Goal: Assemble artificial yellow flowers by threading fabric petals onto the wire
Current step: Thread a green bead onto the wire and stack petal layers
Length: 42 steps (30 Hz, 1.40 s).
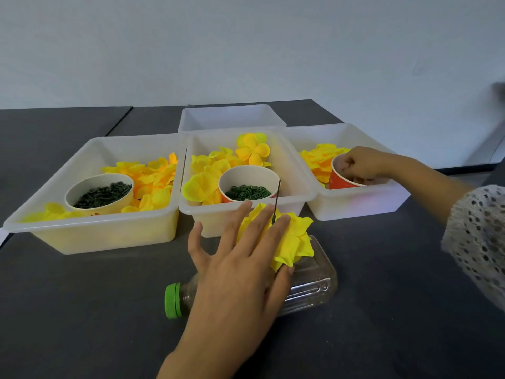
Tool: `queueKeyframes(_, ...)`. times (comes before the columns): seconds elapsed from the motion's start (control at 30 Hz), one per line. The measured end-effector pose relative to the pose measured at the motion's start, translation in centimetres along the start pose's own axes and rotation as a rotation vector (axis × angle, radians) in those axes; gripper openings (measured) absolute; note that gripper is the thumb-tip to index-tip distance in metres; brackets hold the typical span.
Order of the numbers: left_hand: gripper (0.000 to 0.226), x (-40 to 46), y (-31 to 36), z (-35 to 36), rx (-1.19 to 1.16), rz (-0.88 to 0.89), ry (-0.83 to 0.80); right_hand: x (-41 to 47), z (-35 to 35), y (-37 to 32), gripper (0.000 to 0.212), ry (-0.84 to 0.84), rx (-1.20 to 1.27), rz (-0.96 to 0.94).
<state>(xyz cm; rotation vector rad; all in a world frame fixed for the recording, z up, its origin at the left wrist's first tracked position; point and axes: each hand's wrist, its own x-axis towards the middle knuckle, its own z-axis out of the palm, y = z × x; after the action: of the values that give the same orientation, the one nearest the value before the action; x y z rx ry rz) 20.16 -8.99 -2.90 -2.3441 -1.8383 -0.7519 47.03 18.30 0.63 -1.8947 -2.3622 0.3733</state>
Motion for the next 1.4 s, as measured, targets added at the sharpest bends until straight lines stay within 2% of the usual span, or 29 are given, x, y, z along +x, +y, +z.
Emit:
queueKeyframes(0.13,0.05,0.1,0.6,0.1,-0.057,-0.048,0.027,-1.6,-1.6,-0.3,0.012,0.077,0.197,0.019)
queueKeyframes(0.33,0.05,0.0,0.8,0.5,-0.069,-0.066,0.043,-5.0,-4.4,-4.4,0.012,0.291,0.577,-0.038)
queueKeyframes(0.4,0.05,-0.1,0.8,0.6,-0.069,-0.068,0.049,-6.6,-5.4,-6.4,0.015,0.221,0.761,-0.089)
queueKeyframes(0.5,0.05,-0.1,0.8,0.7,-0.08,-0.082,0.058,-9.0,-5.8,-9.6,0.026,-0.128,1.004,-0.193)
queueKeyframes(0.6,0.05,-0.1,0.9,0.9,-0.086,-0.091,0.072,-11.3,-4.6,-12.3,0.027,-0.506,1.07,-0.289)
queueKeyframes(0.7,0.05,-0.1,0.9,1.0,-0.088,-0.09,0.08,-12.6,-3.2,-13.8,0.016,-0.662,1.094,-0.324)
queueKeyframes(0.77,0.05,-0.1,0.8,1.1,-0.085,-0.091,0.084,-13.0,-2.6,-14.3,0.01,-0.695,1.162,-0.31)
queueKeyframes(0.87,0.05,-0.2,0.7,1.2,-0.085,-0.09,0.096,-12.9,-2.4,-14.5,0.012,-0.696,1.24,-0.286)
queueKeyframes(1.4,0.049,-0.2,0.6,1.4,-0.083,-0.092,0.108,-13.3,-2.3,-15.3,0.014,-0.689,1.229,-0.273)
